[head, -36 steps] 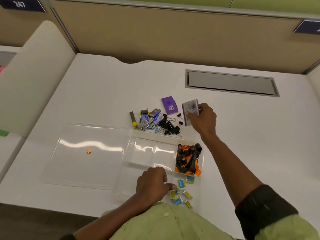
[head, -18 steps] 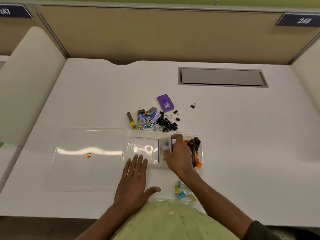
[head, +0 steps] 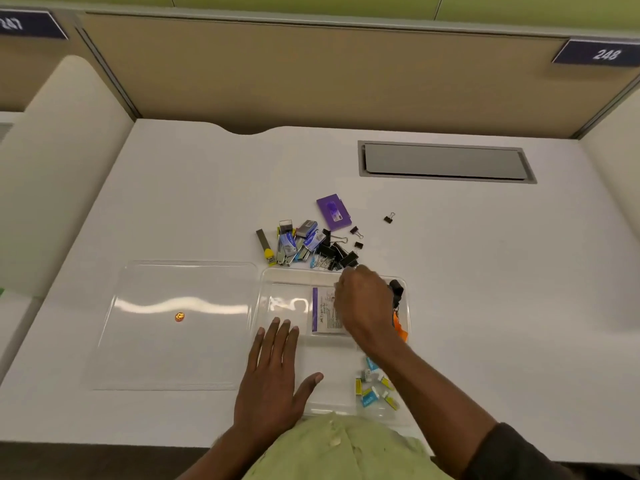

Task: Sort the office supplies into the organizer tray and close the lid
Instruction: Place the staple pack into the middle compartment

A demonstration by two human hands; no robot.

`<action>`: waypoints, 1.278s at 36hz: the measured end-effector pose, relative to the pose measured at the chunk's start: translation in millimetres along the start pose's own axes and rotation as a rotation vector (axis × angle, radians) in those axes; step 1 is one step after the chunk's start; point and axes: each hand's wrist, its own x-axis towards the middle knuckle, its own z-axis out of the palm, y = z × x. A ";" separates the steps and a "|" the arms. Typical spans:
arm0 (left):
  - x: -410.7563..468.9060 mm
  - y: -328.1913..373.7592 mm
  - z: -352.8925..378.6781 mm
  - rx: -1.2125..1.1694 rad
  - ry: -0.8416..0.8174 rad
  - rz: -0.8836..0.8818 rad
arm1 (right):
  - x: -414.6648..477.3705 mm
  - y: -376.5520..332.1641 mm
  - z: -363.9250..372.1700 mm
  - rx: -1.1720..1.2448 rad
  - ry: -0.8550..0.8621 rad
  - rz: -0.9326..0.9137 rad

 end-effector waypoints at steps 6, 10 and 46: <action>-0.4 0.9 2.4 -0.020 0.022 -0.022 | 93.6 32.6 -14.0 0.265 0.078 0.146; 0.0 0.2 5.3 -0.023 0.000 -0.055 | 147.3 45.1 -7.6 0.225 -0.098 0.110; 1.5 0.3 2.3 -0.005 0.148 0.025 | 42.7 23.6 -43.5 0.564 0.132 -0.284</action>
